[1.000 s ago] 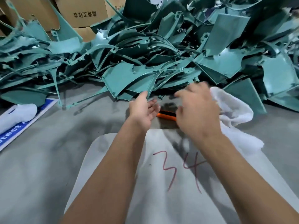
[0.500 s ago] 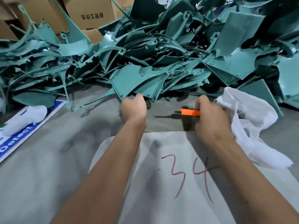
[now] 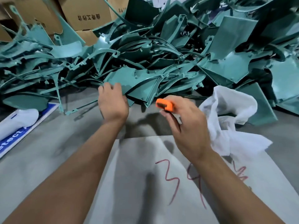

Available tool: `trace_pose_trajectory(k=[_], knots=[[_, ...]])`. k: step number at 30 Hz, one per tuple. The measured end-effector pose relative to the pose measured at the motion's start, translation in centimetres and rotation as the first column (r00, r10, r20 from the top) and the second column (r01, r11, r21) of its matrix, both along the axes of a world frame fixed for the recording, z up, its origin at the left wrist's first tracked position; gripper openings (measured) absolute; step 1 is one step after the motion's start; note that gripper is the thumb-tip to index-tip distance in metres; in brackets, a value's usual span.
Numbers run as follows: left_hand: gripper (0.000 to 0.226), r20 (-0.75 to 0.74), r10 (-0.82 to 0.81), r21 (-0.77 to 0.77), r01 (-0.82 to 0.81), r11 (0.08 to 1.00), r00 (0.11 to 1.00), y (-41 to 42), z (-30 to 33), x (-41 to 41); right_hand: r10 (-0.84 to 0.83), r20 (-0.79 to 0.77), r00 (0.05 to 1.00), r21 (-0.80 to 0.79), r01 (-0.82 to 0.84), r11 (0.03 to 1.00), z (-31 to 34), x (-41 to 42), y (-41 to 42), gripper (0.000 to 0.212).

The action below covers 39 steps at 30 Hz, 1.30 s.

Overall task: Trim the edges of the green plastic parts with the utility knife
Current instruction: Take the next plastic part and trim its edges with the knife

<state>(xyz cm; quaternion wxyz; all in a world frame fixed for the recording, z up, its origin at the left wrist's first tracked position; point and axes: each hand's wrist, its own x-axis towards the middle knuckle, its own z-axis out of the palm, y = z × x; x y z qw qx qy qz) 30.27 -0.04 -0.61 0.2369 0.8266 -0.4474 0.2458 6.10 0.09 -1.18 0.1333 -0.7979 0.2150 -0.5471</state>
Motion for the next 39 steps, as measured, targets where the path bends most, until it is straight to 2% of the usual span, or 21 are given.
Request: trace_pose_trajectory(k=[2, 4, 6, 8, 9, 10, 12, 14, 17, 20, 21, 24, 26, 28, 30, 32, 33, 36, 37, 39], knots=[[0.015, 0.045, -0.055, -0.087, 0.058, 0.994, 0.997, 0.2, 0.4, 0.2, 0.006, 0.087, 0.996, 0.17, -0.021, 0.985, -0.2, 0.4, 0.5, 0.008], [0.012, 0.101, -0.101, -0.178, 0.118, 0.977, 0.99, 0.5, 0.8, -0.2, 0.013, 0.224, 0.975, 0.339, -0.09, 0.937, -0.4, 0.8, 0.9, 0.012], [0.012, 0.103, -0.119, -0.286, 0.144, 0.948, 0.988, 1.0, 1.4, -0.7, 0.019, 0.298, 0.955, 0.45, -0.158, 0.879, -0.5, 1.0, 1.3, 0.011], [0.016, 0.046, -0.148, -0.48, 0.152, 0.864, 0.988, 1.9, 2.0, -1.7, 0.008, 0.333, 0.943, 0.525, -0.192, 0.829, -0.5, 1.0, 1.2, 0.009], [0.016, -0.003, -0.224, -0.603, 0.177, 0.778, 0.974, 2.6, 2.2, -2.4, -0.005, 0.335, 0.942, 0.56, -0.195, 0.805, -0.5, 1.0, 1.1, 0.01], [0.013, -0.074, -0.339, -0.72, 0.185, 0.668, 0.938, 3.6, 2.6, -3.2, -0.01, 0.344, 0.939, 0.593, -0.209, 0.778, -0.5, 0.9, 1.0, 0.011], [0.006, -0.249, -0.545, -0.868, 0.065, 0.492, 0.8, 5.6, 3.0, -4.4, 0.012, 0.398, 0.917, 0.656, -0.294, 0.695, -0.6, 0.8, 0.7, 0.015], [0.006, -0.395, -0.69, -0.893, -0.077, 0.444, 0.607, 7.3, 2.5, -4.7, 0.051, 0.455, 0.889, 0.718, -0.4, 0.57, -0.8, 0.7, 0.5, 0.021], [0.016, -0.583, -0.769, -0.811, -0.246, 0.531, 0.263, 9.1, 0.3, -4.8, 0.085, 0.465, 0.881, 0.765, -0.448, 0.462, -1.0, 0.8, 0.3, 0.026], [0.016, -0.632, -0.775, -0.724, -0.34, 0.6, -0.022, 9.7, -1.0, -5.1, 0.088, 0.438, 0.894, 0.777, -0.426, 0.463, -0.9, 0.7, 0.1, 0.023], [0.013, -0.63, -0.772, -0.718, -0.32, 0.618, -0.079, 9.5, -1.2, -5.4, 0.106, 0.433, 0.895, 0.775, -0.429, 0.464, -0.8, 0.7, 0.2, 0.024], [0.025, -0.65, -0.758, -0.741, -0.175, 0.649, -0.056, 9.7, -1.5, -6.0, 0.216, 0.45, 0.867, 0.758, -0.498, 0.421, -0.7, 0.6, 0.4, 0.031], [0.028, -0.621, -0.779, -0.776, -0.069, 0.626, -0.089, 10.1, -1.5, -6.5, 0.302, 0.444, 0.844, 0.73, -0.536, 0.424, -0.7, 0.4, 0.6, 0.027], [0.023, -0.606, -0.785, -0.79, -0.027, 0.613, -0.128, 10.2, -1.4, -6.7, 0.282, 0.326, 0.902, 0.699, -0.431, 0.57, -0.7, 0.4, 0.7, 0.029], [0.019, -0.595, -0.781, -0.791, -0.032, 0.61, -0.188, 10.1, -1.3, -6.5, 0.165, 0.234, 0.958, 0.655, -0.281, 0.701, -0.8, 0.4, 0.5, 0.029], [0.024, -0.643, -0.735, -0.749, -0.026, 0.663, -0.218, 9.9, -1.1, -6.3, 0.136, 0.29, 0.947, 0.632, -0.296, 0.716, -1.0, 0.4, 0.1, 0.033], [0.024, -0.663, -0.705, -0.726, -0.017, 0.688, -0.251, 9.9, -1.0, -6.2, 0.142, 0.335, 0.931, 0.625, -0.333, 0.707, -1.1, 0.4, -0.2, 0.037], [0.048, -0.636, -0.604, -0.666, -0.053, 0.744, -0.48, 10.4, -0.3, -6.6, 0.168, 0.383, 0.908, 0.55, -0.37, 0.749, -1.3, 0.2, -0.9, 0.05], [0.054, -0.646, -0.564, -0.648, -0.021, 0.761, -0.515, 10.6, -0.2, -6.8, 0.189, 0.358, 0.914, 0.534, -0.367, 0.762, -1.3, 0.1, -0.9, 0.051], [0.056, -0.698, -0.495, -0.606, 0.059, 0.793, -0.517, 10.7, -0.4, -7.4, 0.276, 0.268, 0.923, 0.533, -0.381, 0.756, -1.4, -0.1, -0.9, 0.045]])
